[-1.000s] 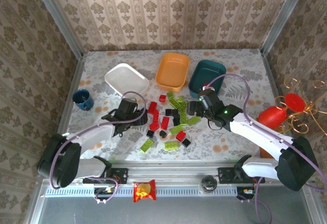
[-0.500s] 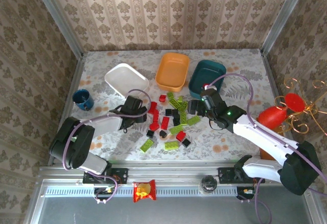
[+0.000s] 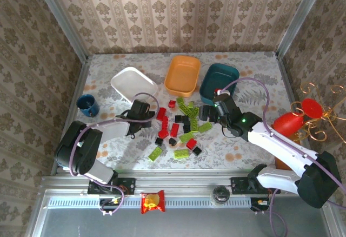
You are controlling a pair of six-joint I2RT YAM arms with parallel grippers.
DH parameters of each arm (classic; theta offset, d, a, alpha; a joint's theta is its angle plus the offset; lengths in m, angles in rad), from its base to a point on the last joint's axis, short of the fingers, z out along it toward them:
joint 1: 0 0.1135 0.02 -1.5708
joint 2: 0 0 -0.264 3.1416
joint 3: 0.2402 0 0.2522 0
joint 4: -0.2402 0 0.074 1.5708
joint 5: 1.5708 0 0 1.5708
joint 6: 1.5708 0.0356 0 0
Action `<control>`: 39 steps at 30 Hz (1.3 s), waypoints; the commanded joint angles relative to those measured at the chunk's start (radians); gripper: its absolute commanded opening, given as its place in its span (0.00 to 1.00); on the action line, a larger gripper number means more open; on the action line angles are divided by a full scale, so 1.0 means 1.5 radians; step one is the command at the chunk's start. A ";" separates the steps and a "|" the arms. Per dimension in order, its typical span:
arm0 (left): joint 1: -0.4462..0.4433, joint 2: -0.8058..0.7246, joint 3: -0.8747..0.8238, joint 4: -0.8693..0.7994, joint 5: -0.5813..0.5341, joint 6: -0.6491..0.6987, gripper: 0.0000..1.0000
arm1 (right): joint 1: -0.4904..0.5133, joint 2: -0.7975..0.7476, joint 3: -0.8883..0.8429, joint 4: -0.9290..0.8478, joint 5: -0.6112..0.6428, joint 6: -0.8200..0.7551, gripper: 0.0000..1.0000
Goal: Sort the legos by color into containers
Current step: Pick up the lego from the middle-left of the table, then place the lego in the container.
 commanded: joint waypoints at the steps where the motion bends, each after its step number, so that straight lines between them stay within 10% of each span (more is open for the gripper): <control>1: -0.003 -0.028 -0.003 -0.006 -0.005 0.001 0.32 | 0.005 -0.008 0.004 -0.012 0.017 -0.003 0.90; 12: -0.047 -0.227 0.076 -0.139 -0.061 0.009 0.32 | 0.005 -0.017 0.000 -0.001 0.015 0.010 0.91; 24: 0.152 0.065 0.292 -0.097 0.048 0.000 0.30 | 0.006 -0.010 -0.016 -0.008 0.001 0.026 0.91; 39: 0.107 0.271 0.416 -0.102 0.099 0.018 0.32 | 0.006 -0.047 -0.042 -0.025 0.016 0.032 0.91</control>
